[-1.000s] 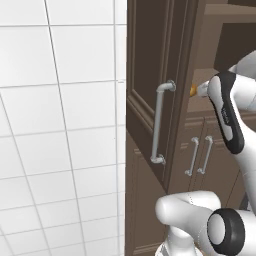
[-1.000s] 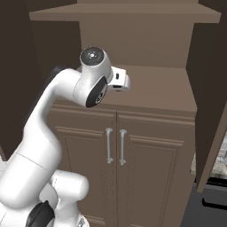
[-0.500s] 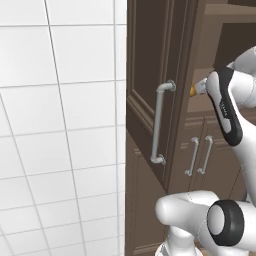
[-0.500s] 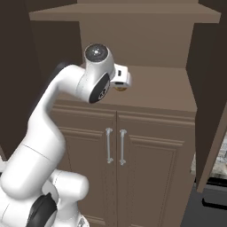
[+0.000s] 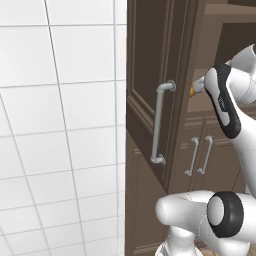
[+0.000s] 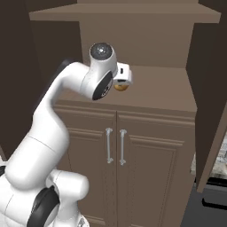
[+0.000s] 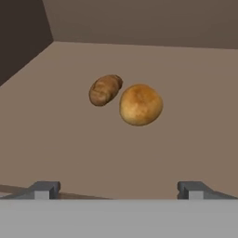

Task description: Pick the potatos from the cabinet and place them in one bowl. Pick the lime from the sink and place it in the other bowl.

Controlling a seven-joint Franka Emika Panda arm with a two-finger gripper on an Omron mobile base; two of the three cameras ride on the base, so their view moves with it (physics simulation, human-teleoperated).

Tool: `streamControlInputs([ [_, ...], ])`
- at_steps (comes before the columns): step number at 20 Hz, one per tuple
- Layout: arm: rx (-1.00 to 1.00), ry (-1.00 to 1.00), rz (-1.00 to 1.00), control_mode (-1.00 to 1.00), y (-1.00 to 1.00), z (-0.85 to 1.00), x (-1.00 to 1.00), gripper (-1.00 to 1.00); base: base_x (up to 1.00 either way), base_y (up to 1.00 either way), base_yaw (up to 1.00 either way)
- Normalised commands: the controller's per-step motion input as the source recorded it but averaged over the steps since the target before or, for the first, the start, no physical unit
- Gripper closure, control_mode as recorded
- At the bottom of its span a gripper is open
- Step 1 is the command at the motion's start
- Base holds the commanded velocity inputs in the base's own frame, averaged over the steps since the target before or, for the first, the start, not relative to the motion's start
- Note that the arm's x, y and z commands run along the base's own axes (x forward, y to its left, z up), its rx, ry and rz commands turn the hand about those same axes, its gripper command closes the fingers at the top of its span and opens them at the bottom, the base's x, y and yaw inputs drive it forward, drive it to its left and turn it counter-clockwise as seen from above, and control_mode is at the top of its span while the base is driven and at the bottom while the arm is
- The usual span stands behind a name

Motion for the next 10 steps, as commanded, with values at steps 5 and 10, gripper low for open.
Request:
streamControlInputs([
  [5,0.00,0.00,0.04,-1.00,0.00,0.00,0.20,-1.00,0.00,0.00,0.00],
  [10,0.00,0.00,0.04,-1.00,0.00,-0.04,0.11,-1.00,0.00,0.00,0.00],
])
